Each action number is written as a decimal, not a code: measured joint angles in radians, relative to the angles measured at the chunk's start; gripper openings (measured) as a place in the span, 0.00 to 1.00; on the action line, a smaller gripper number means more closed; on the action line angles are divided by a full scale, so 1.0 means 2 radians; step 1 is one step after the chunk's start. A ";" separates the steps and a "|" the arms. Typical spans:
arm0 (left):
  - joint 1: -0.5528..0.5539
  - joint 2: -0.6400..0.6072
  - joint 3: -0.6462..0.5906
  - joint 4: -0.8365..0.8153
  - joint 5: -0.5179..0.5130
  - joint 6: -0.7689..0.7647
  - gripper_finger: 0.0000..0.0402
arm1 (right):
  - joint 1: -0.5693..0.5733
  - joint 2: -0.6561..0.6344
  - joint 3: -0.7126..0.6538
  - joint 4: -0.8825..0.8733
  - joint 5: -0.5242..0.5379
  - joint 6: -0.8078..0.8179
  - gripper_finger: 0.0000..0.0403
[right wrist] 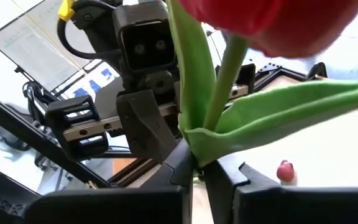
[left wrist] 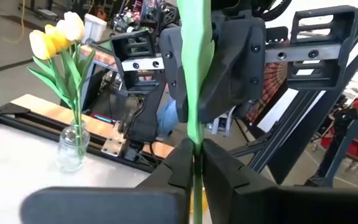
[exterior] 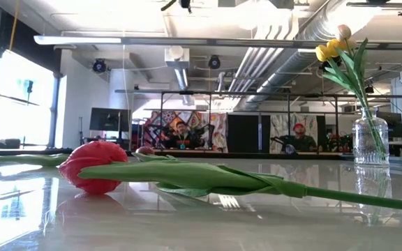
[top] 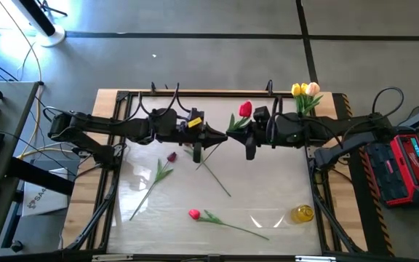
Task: Sort flowers into vase by color
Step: Put the top red tulip into the yellow vase
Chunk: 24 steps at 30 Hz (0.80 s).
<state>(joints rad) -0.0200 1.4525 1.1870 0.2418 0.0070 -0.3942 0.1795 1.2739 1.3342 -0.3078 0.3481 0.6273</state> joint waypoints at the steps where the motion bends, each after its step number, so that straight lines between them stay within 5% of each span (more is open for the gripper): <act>1: 0.000 0.000 0.000 -0.001 -0.001 0.002 0.06 | 0.000 0.000 0.000 -0.003 0.000 -0.001 0.02; 12: 0.001 -0.024 0.000 -0.090 -0.033 0.031 0.31 | -0.001 0.000 0.000 -0.064 0.000 0.002 0.01; 24: 0.004 -0.124 0.000 -0.220 -0.047 0.088 0.34 | -0.001 -0.020 0.000 -0.121 -0.021 -0.010 0.00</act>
<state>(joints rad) -0.0113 1.2041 1.1873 -0.1972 -0.0872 -0.2173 0.1768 1.2331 1.3338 -0.5496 0.3061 0.6065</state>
